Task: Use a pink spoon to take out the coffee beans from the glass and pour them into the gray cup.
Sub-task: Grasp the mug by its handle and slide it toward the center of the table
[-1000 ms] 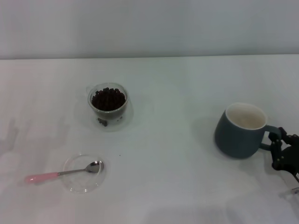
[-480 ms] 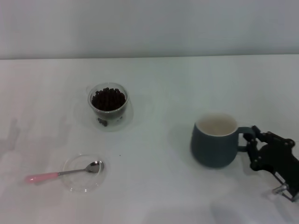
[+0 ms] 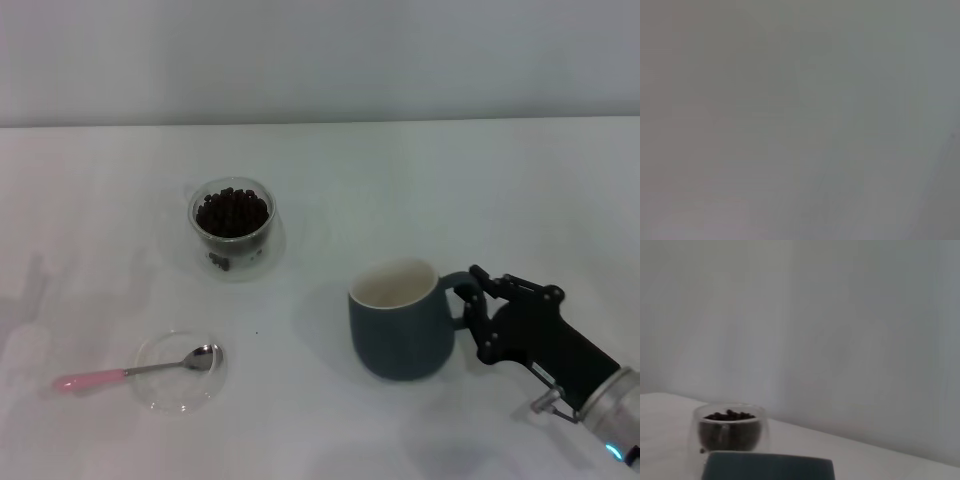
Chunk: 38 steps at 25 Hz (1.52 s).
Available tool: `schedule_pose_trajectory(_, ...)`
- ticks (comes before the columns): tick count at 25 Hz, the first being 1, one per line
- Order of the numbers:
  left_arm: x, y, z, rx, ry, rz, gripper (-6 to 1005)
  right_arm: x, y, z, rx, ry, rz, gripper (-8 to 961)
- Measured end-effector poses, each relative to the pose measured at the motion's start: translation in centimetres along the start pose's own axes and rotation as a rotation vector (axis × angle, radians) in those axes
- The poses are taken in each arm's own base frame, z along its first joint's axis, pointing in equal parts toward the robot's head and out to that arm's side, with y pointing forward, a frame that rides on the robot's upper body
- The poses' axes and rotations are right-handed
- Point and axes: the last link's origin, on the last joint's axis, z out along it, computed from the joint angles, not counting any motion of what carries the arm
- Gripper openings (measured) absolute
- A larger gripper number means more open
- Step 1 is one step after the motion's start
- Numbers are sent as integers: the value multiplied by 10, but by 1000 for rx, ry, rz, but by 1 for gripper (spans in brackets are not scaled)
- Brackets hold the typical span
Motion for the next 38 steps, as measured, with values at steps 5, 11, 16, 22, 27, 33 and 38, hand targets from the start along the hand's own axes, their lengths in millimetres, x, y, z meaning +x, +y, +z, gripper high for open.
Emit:
schedule_pose_trajectory(5,-1,0,-1,1,-2,-2,714,-2,2,5,-15,1,1,146)
schedule_pose_trajectory(11,0,1,0,-2,1,-2,713,2,6,4,-37,20,-34,141)
schedule_pose_trajectory(16,1,2,2,-8,5,1,713,3,7,4,-41,31,-79,138)
schedule_pose_trajectory(22,2,4,7,-19,8,1,713,9,8,3,-51,67,-102,131)
schedule_pose_trajectory(27,2,6,9,-26,6,-15,714,12,8,2,-49,90,-114,125)
schedule_pose_trajectory(33,2,6,9,-27,6,-36,714,13,8,1,-54,95,-116,118)
schedule_pose_trajectory(38,2,5,8,-23,5,-37,714,13,9,0,-56,92,-115,117)
